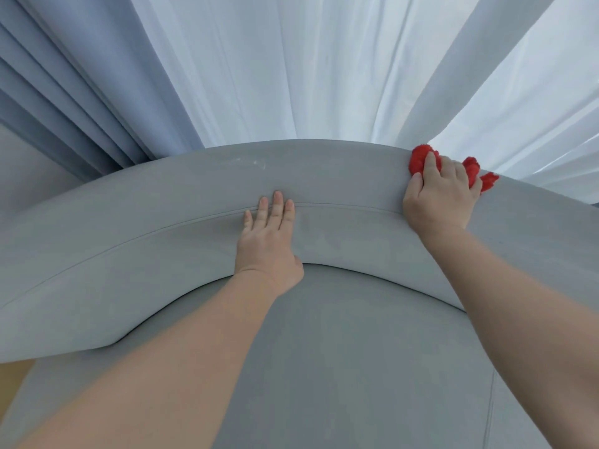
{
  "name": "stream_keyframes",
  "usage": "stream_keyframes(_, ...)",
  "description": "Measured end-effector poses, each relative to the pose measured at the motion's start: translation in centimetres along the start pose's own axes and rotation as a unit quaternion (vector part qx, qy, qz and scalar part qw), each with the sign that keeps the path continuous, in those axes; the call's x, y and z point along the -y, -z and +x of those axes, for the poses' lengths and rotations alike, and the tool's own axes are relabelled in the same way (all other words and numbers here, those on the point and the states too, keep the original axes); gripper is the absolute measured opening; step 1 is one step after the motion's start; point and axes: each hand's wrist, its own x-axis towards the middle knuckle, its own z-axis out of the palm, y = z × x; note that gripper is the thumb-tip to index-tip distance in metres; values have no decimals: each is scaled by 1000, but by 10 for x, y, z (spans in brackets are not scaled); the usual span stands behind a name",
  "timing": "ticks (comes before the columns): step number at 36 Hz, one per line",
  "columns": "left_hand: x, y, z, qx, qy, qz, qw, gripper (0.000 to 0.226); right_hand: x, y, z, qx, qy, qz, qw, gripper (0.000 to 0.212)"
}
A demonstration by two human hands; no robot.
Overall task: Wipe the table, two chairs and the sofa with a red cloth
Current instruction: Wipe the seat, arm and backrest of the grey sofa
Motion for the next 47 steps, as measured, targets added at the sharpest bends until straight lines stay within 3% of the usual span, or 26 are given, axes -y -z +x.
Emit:
stream_keyframes(5,6,3,-3,-7,-17,-25,1000,83,20,-5,-2,-1,15,-2,1000,53)
stream_keyframes(10,24,7,-9,-39,-44,-32,998,79,46,-8,-7,2,45,7,999,60)
stream_keyframes(14,58,5,-20,-63,-23,5,998,79,65,-11,-10,4,52,5,999,61)
stream_keyframes(25,112,-12,-49,-34,80,44,995,88,79,-12,-11,3,39,2,999,64)
stream_keyframes(31,122,-8,-46,-19,61,22,998,86,83,-12,-12,1,31,5,1000,63)
stream_keyframes(47,124,-6,-42,8,54,-1,999,91,213,-27,-41,34,184,40,982,59)
